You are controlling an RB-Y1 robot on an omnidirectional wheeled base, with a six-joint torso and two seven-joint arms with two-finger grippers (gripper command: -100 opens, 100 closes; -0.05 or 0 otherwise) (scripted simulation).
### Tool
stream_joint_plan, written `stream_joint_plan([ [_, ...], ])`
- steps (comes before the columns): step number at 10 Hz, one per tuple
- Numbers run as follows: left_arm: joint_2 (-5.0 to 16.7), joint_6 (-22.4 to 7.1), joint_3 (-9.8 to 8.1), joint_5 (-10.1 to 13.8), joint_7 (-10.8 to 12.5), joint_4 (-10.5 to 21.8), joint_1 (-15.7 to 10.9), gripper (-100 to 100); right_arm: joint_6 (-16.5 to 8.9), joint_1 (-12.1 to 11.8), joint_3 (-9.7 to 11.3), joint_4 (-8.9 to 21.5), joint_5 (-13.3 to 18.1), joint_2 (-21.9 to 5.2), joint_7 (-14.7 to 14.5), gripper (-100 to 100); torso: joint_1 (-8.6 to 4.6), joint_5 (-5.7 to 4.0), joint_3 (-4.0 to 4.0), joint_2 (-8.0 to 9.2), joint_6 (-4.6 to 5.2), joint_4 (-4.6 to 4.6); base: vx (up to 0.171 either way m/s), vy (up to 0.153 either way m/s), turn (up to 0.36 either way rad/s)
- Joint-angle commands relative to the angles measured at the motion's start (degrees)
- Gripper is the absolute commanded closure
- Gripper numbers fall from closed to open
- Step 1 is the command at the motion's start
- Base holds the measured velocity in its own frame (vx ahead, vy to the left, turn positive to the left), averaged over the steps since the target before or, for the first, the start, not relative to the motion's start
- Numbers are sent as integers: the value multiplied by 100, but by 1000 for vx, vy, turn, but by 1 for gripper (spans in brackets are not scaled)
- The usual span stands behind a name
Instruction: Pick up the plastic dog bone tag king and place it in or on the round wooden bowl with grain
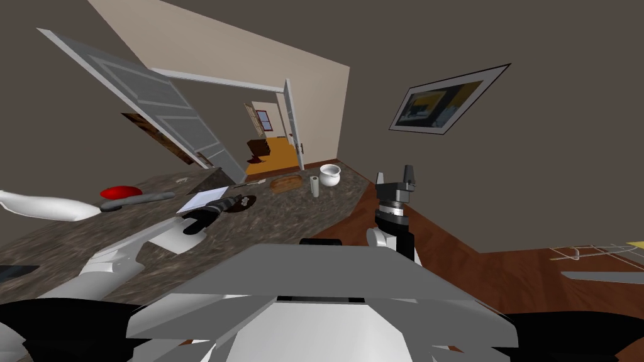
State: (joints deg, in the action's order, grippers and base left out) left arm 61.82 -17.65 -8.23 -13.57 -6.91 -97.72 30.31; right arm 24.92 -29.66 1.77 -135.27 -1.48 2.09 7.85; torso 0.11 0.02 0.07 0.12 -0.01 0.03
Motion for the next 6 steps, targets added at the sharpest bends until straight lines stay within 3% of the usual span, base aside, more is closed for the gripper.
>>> stream_joint_plan([
  [1,174,-119,-38,108,70,-163,97,-100,0,0,0,0,0,0,0,0,0,0,0,0,0,0,2,-1,14],
  [5,617,-389,-141,383,236,-558,347,-100,0,0,0,0,0,0,0,0,2,1,0,0,0,0,0,1,6],
  [6,534,-334,-149,329,206,-517,343,-100,0,0,0,0,0,0,0,0,1,1,0,1,0,0,0,0,0],
])
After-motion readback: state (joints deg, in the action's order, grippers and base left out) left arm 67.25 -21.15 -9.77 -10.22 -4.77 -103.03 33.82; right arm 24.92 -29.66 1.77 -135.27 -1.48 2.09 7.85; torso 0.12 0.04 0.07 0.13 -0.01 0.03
